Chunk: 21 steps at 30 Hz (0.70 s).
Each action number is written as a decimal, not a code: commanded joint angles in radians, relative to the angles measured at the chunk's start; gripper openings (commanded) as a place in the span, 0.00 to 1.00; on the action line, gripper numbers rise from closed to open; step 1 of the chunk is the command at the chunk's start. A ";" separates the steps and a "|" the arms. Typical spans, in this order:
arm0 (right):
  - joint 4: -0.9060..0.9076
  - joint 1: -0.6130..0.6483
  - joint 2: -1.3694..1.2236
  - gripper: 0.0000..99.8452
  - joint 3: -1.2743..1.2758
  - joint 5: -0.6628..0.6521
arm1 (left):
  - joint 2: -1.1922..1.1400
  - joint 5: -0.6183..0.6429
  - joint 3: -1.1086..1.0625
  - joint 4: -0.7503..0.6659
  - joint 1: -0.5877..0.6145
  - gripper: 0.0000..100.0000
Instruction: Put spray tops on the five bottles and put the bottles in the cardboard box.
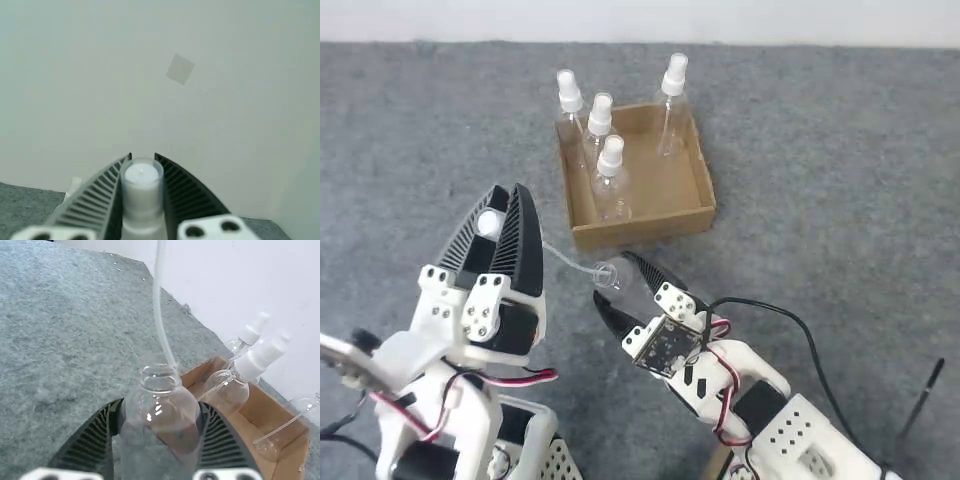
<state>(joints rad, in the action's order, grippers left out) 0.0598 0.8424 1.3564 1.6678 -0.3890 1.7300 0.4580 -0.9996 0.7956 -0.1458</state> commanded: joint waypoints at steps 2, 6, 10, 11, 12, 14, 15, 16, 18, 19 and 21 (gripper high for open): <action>-0.024 0.008 0.028 0.04 0.015 -0.011 | 0.009 0.000 0.016 -0.023 -0.005 0.01; -0.024 0.007 0.028 0.04 0.017 -0.009 | 0.011 -0.044 -0.007 -0.021 -0.005 0.01; -0.024 0.004 0.028 0.04 0.017 -0.009 | 0.011 -0.046 -0.010 -0.014 0.003 0.01; -0.024 0.004 0.028 0.04 0.017 -0.009 | 0.011 -0.046 -0.010 -0.014 0.005 0.01; -0.024 0.004 0.028 0.04 0.017 -0.009 | 0.012 -0.048 -0.010 -0.014 0.005 0.01; -0.024 0.002 0.028 0.04 0.018 -0.009 | 0.012 -0.063 -0.004 -0.014 0.023 0.01; -0.022 0.002 0.028 0.04 0.018 -0.009 | 0.012 -0.069 -0.004 -0.014 0.040 0.01; -0.022 0.002 0.028 0.04 0.018 -0.009 | 0.012 -0.071 -0.004 -0.014 0.049 0.01; -0.022 0.002 0.028 0.04 0.018 -0.009 | 0.012 -0.071 -0.005 -0.014 0.055 0.01; -0.022 0.002 0.028 0.04 0.018 -0.009 | 0.012 -0.071 -0.008 -0.014 0.055 0.01; -0.022 0.002 0.028 0.04 0.018 -0.009 | 0.012 -0.071 -0.010 -0.014 0.055 0.01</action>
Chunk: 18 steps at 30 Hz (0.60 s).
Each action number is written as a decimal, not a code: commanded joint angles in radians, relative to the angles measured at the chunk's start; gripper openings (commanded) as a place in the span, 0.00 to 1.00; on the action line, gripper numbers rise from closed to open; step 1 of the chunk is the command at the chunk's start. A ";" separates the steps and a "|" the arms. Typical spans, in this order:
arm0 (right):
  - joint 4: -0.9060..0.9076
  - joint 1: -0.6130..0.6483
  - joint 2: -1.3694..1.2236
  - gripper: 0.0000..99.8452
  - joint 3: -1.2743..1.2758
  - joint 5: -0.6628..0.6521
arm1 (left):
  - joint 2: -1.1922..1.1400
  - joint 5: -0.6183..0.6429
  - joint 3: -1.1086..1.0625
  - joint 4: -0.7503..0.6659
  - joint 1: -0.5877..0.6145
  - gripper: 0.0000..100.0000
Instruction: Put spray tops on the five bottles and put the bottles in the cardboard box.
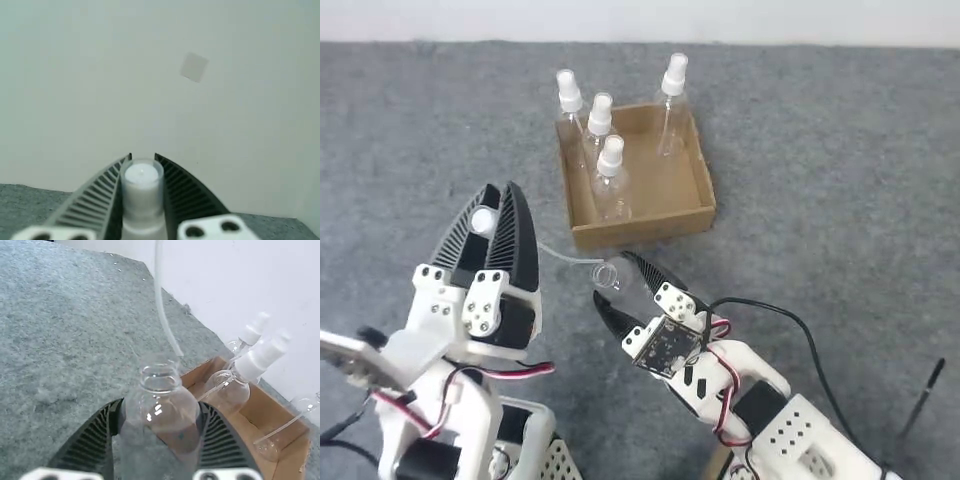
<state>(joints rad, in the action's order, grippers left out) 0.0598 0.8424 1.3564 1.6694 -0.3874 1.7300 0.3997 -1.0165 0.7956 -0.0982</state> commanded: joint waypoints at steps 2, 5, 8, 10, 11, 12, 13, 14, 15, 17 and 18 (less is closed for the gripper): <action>-0.022 0.002 0.028 0.04 0.017 -0.011 | 0.012 -0.012 0.005 -0.014 0.008 0.01; -0.022 0.002 0.028 0.04 0.017 -0.011 | 0.012 -0.012 0.004 -0.014 0.008 0.01; -0.022 0.002 0.028 0.04 0.017 -0.011 | 0.011 -0.011 -0.005 0.003 0.006 0.01; -0.022 0.002 0.028 0.04 0.017 -0.011 | 0.011 -0.011 -0.021 0.003 -0.021 0.01; -0.022 0.002 0.028 0.04 0.017 -0.011 | 0.011 -0.015 -0.030 0.002 -0.040 0.01; -0.022 0.004 0.028 0.04 0.017 -0.011 | 0.011 -0.017 -0.038 0.000 -0.057 0.01; -0.022 0.004 0.028 0.04 0.017 -0.011 | 0.011 -0.017 -0.044 0.000 -0.071 0.01; -0.022 0.005 0.028 0.04 0.017 -0.011 | 0.011 -0.017 -0.044 0.000 -0.080 0.01; -0.022 0.005 0.028 0.04 0.018 -0.011 | 0.011 -0.017 -0.044 0.000 -0.087 0.01; -0.022 0.007 0.027 0.04 0.020 -0.011 | 0.011 -0.017 -0.039 0.000 -0.087 0.01; -0.022 0.007 0.027 0.04 0.020 -0.011 | 0.011 -0.017 -0.036 0.000 -0.081 0.01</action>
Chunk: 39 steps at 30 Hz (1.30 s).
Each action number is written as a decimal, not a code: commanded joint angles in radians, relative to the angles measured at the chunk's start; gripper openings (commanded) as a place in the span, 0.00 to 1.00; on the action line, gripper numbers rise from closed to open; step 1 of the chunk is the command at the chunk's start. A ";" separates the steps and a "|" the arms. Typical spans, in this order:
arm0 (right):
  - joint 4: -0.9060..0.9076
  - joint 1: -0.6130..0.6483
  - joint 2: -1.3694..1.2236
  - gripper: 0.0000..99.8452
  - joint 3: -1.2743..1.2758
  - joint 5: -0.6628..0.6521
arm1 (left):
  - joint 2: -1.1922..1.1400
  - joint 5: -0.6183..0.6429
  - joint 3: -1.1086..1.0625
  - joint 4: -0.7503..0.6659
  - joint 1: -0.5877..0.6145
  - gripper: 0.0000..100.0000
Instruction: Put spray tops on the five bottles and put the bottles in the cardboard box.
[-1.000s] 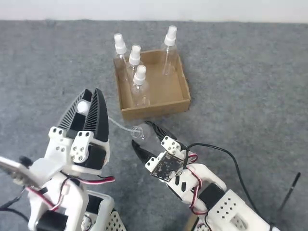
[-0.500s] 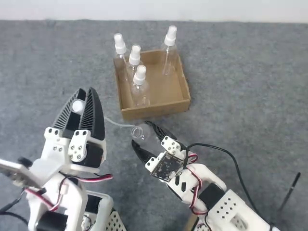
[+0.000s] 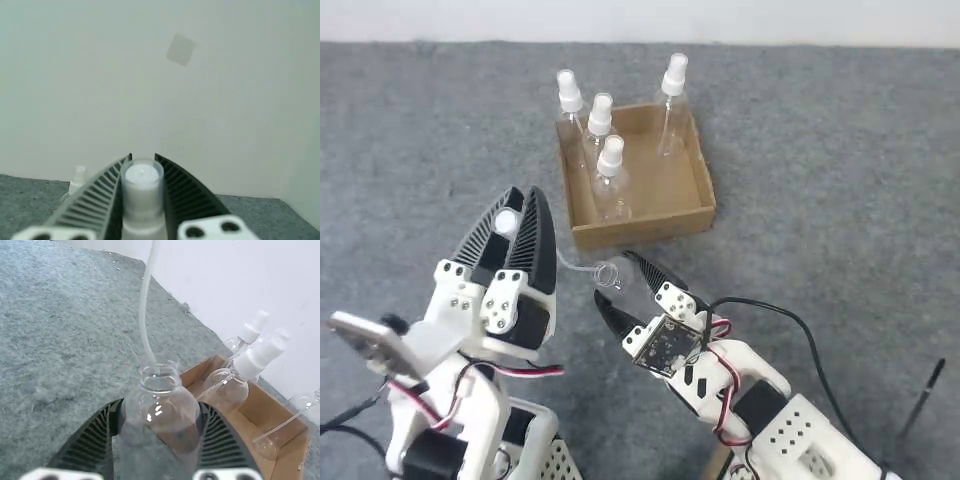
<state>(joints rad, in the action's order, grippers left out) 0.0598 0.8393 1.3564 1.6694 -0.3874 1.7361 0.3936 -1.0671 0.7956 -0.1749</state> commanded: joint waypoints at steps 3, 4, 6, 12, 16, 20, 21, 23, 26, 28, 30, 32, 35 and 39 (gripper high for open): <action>-0.022 0.007 0.025 0.04 0.020 -0.011 | 0.006 -0.014 0.051 -0.002 0.014 0.01; -0.022 0.007 0.025 0.04 0.020 -0.011 | 0.006 -0.012 0.068 -0.002 0.034 0.01; -0.022 0.007 0.022 0.04 0.021 -0.011 | 0.006 -0.011 0.090 0.000 0.060 0.01; -0.022 0.005 0.018 0.04 0.021 -0.011 | 0.006 -0.011 0.102 0.000 0.069 0.01; -0.021 -0.015 0.018 0.04 0.021 -0.011 | 0.006 -0.011 0.124 0.002 0.075 0.01; -0.021 -0.039 0.018 0.04 0.021 -0.011 | 0.006 -0.011 0.160 0.046 0.072 0.01; -0.021 -0.039 0.018 0.04 0.021 -0.009 | 0.006 -0.011 0.166 0.052 0.069 0.01; -0.021 -0.039 0.018 0.04 0.021 -0.009 | 0.006 -0.011 0.171 0.057 0.069 0.01; -0.021 -0.039 0.018 0.04 0.021 -0.009 | 0.006 -0.011 0.165 0.057 0.068 0.01; -0.021 -0.039 0.018 0.04 0.021 -0.009 | 0.006 -0.011 0.165 0.061 0.068 0.01; -0.018 -0.039 0.018 0.04 0.021 -0.009 | 0.006 -0.011 0.163 0.063 0.068 0.01; -0.002 -0.039 0.019 0.04 0.021 -0.009 | 0.006 -0.011 0.150 0.061 0.068 0.01; -0.001 -0.038 0.024 0.04 0.021 -0.009 | 0.006 -0.009 0.125 0.057 0.068 0.01; -0.004 -0.038 0.027 0.04 0.021 -0.009 | 0.006 -0.008 0.124 0.057 0.068 0.01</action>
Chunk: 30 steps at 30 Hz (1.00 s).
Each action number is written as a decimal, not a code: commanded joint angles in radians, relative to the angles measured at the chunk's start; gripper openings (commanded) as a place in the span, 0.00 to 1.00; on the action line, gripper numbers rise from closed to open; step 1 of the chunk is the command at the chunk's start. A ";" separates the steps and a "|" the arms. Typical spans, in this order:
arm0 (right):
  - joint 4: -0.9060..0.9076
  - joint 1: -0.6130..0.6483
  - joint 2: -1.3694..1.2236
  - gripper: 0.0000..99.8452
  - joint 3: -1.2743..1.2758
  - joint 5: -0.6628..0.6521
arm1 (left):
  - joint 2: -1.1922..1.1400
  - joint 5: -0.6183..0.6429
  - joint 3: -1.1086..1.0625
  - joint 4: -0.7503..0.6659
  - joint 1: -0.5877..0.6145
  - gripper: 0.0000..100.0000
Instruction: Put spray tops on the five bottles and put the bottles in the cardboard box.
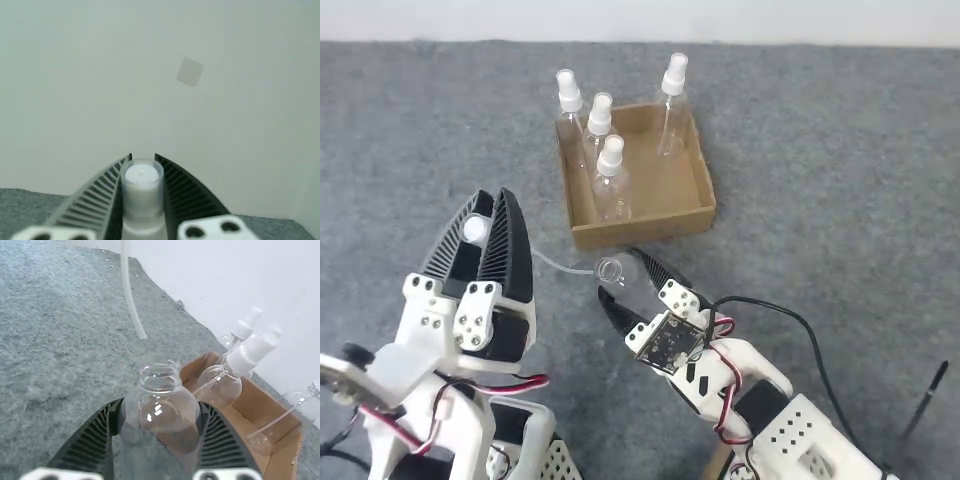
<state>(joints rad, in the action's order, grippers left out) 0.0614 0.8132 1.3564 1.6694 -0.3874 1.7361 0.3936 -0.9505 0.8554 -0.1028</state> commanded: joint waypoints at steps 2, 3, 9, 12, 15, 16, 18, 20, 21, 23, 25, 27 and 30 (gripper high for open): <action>-0.010 -0.012 0.027 0.04 0.021 -0.009 | 0.006 -0.008 0.010 -0.005 -0.005 0.01; -0.012 -0.012 0.027 0.04 0.021 -0.009 | 0.006 -0.006 0.016 -0.003 -0.005 0.01; -0.012 -0.010 0.027 0.04 0.021 -0.008 | 0.006 -0.006 0.022 0.003 -0.006 0.01; -0.010 -0.008 0.025 0.04 0.021 -0.008 | 0.006 -0.006 0.022 -0.002 -0.006 0.01; -0.005 -0.007 0.027 0.04 0.021 -0.008 | 0.006 -0.006 0.021 -0.003 -0.006 0.01; -0.004 -0.007 0.027 0.04 0.021 -0.008 | 0.006 -0.006 0.019 -0.003 -0.006 0.01; -0.004 -0.005 0.027 0.04 0.021 -0.008 | 0.006 -0.006 0.016 -0.003 -0.006 0.01; -0.007 -0.001 0.027 0.04 0.021 -0.008 | 0.006 -0.006 0.016 -0.005 -0.006 0.01; -0.007 0.007 0.027 0.04 0.021 -0.008 | 0.006 -0.006 0.015 -0.005 -0.006 0.01; -0.007 0.024 0.027 0.04 0.021 -0.009 | 0.005 -0.006 0.015 -0.005 -0.006 0.01; -0.010 0.033 0.027 0.04 0.021 -0.009 | 0.005 -0.006 0.007 -0.005 -0.029 0.01; -0.012 0.035 0.027 0.04 0.021 -0.009 | 0.005 -0.012 -0.013 -0.020 -0.064 0.01; -0.012 0.039 0.027 0.04 0.021 -0.009 | 0.005 -0.012 -0.053 -0.060 -0.077 0.01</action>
<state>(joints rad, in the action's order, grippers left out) 0.0614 0.8362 1.3564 1.6694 -0.3874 1.7377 0.3936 -0.9751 0.8554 -0.1596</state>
